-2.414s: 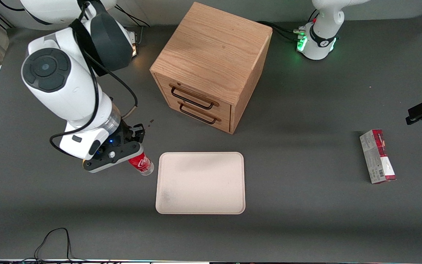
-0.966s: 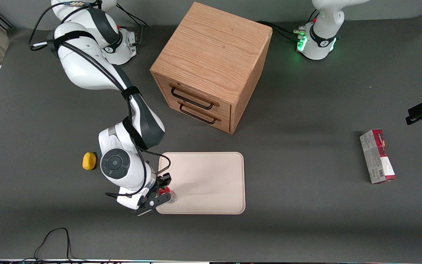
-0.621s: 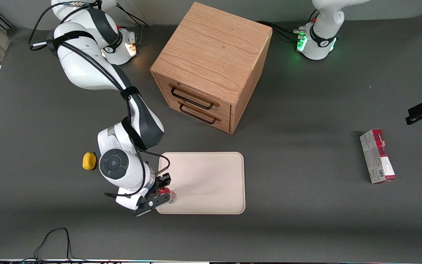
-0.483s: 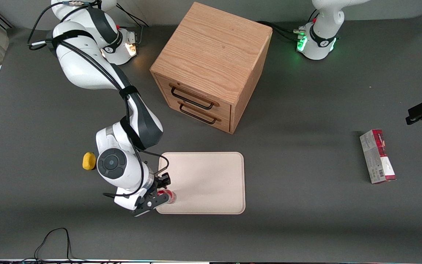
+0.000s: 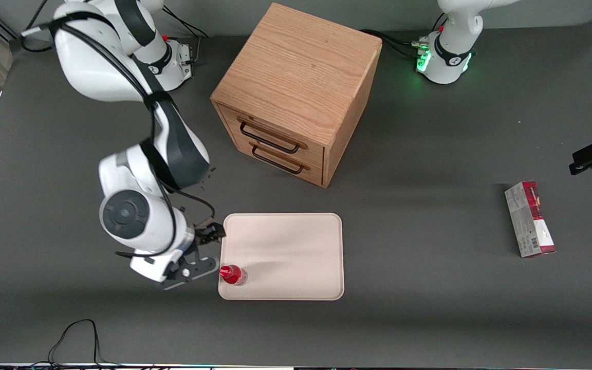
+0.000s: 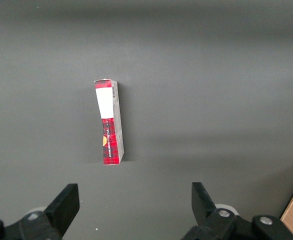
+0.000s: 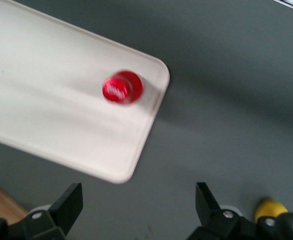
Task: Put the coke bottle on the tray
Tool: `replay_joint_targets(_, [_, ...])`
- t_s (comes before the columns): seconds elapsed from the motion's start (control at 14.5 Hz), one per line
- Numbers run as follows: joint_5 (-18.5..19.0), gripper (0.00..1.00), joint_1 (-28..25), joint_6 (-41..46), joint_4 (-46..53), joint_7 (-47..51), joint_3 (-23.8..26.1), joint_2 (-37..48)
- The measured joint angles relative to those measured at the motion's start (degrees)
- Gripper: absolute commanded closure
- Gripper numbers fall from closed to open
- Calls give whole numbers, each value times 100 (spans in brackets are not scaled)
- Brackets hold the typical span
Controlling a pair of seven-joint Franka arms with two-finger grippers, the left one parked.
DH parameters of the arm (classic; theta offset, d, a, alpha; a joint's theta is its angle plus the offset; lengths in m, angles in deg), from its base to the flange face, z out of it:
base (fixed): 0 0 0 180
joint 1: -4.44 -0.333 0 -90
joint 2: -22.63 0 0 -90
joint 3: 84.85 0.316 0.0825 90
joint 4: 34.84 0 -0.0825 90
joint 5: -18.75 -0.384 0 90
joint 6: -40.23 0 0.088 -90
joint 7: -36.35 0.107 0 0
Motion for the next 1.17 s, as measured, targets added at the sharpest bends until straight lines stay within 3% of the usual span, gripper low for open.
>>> replay_joint_targets(0.21, [-1, 0, 5, 458, -488, 0, -278, 886])
replay_joint_targets(0.55, [-50, 0, 21, 434, -2113, -47, -938, 2407])
replay_joint_targets(0.83, [-489, 0, 54, 161, -3067, -355, -1697, 3179])
replay_joint_targets(1.17, [-576, 0, 870, -115, -3634, -634, -1753, 3677])
